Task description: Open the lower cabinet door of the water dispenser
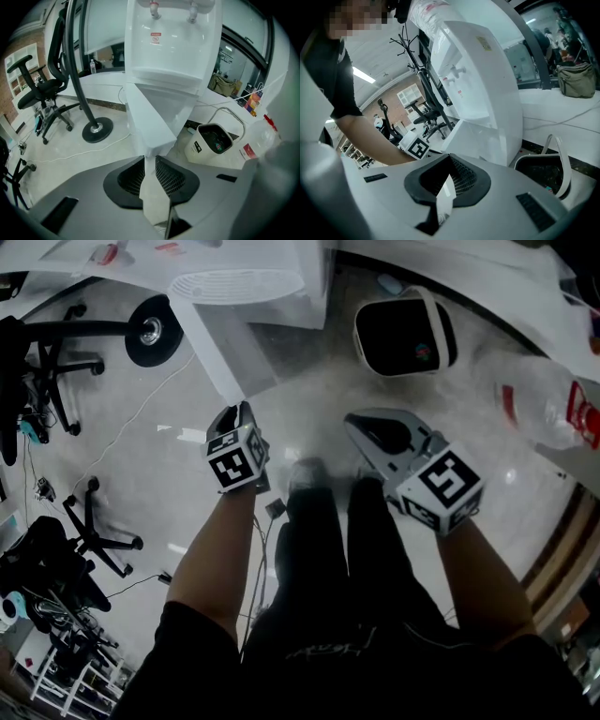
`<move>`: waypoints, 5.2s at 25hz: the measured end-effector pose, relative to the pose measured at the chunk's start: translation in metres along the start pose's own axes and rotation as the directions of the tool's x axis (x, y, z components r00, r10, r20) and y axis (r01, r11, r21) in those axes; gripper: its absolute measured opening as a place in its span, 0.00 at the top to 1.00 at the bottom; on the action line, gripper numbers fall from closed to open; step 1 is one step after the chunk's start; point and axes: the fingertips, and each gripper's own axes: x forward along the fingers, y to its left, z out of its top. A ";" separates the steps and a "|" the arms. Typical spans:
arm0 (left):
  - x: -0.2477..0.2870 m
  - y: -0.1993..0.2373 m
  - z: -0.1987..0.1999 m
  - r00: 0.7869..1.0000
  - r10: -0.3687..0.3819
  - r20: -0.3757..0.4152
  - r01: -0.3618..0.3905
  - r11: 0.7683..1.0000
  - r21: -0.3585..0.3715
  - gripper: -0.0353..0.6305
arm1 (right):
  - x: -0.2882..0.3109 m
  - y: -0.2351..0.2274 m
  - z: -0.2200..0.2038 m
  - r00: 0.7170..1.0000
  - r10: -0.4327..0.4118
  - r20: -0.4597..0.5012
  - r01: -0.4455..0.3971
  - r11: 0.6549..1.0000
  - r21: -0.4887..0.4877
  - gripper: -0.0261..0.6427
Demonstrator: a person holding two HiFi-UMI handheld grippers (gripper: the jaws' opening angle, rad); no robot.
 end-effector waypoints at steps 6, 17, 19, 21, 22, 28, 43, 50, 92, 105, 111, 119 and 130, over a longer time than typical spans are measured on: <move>-0.002 0.012 -0.001 0.999 -0.044 -0.009 0.045 0.998 0.052 0.84 | 0.028 0.026 0.015 1.000 -0.008 0.012 0.008 1.000 0.002 0.94; -0.009 0.060 -0.010 0.997 -0.050 -0.060 0.057 0.991 0.122 0.84 | 0.065 0.057 0.023 0.999 -0.035 0.021 0.034 0.999 0.012 0.94; -0.009 0.070 -0.011 0.997 -0.044 -0.064 0.051 0.991 0.122 0.84 | 0.069 0.061 0.023 0.999 -0.033 0.022 0.033 0.999 0.009 0.94; -0.010 0.078 -0.012 0.997 -0.039 -0.071 0.048 0.991 0.127 0.84 | 0.074 0.062 0.024 0.999 -0.036 0.031 0.036 0.999 0.006 0.94; -0.010 0.082 -0.012 0.997 -0.038 -0.074 0.047 0.990 0.132 0.84 | 0.076 0.064 0.025 0.999 -0.037 0.027 0.037 0.999 0.010 0.94; -0.011 0.103 -0.011 0.997 -0.014 -0.079 0.024 0.991 0.134 0.84 | 0.087 0.074 0.030 0.999 -0.034 0.004 0.034 0.999 0.017 0.94; -0.009 0.170 -0.002 0.993 0.083 -0.080 -0.072 0.989 0.131 0.89 | 0.113 0.087 0.035 1.000 -0.004 -0.007 0.004 0.999 -0.034 0.94; -0.004 0.194 0.001 0.989 0.108 -0.105 -0.094 0.987 0.129 0.90 | 0.125 0.094 0.040 1.000 -0.003 -0.015 0.002 1.000 -0.029 0.94; -0.617 -0.102 0.053 0.543 -0.723 0.428 0.701 0.670 0.243 0.95 | -0.241 0.383 0.166 0.941 0.208 0.268 -0.142 0.959 -0.245 0.94; -0.844 -0.160 0.060 0.356 -0.803 0.478 0.596 0.589 0.546 0.95 | -0.406 0.519 0.225 0.869 0.268 0.415 -0.084 0.908 -0.410 0.94; -0.900 -0.181 0.058 0.291 -0.833 0.470 0.555 0.547 0.626 0.95 | -0.449 0.553 0.238 0.866 0.266 0.424 -0.025 0.869 -0.494 0.94; -0.936 -0.201 0.052 0.264 -0.857 0.443 0.501 0.514 0.696 0.95 | -0.481 0.570 0.237 0.848 0.279 0.451 -0.013 0.861 -0.508 0.94; -0.947 -0.221 0.051 0.258 -0.873 0.415 0.461 0.488 0.741 0.95 | -0.511 0.568 0.233 0.839 0.246 0.486 0.030 0.870 -0.491 0.94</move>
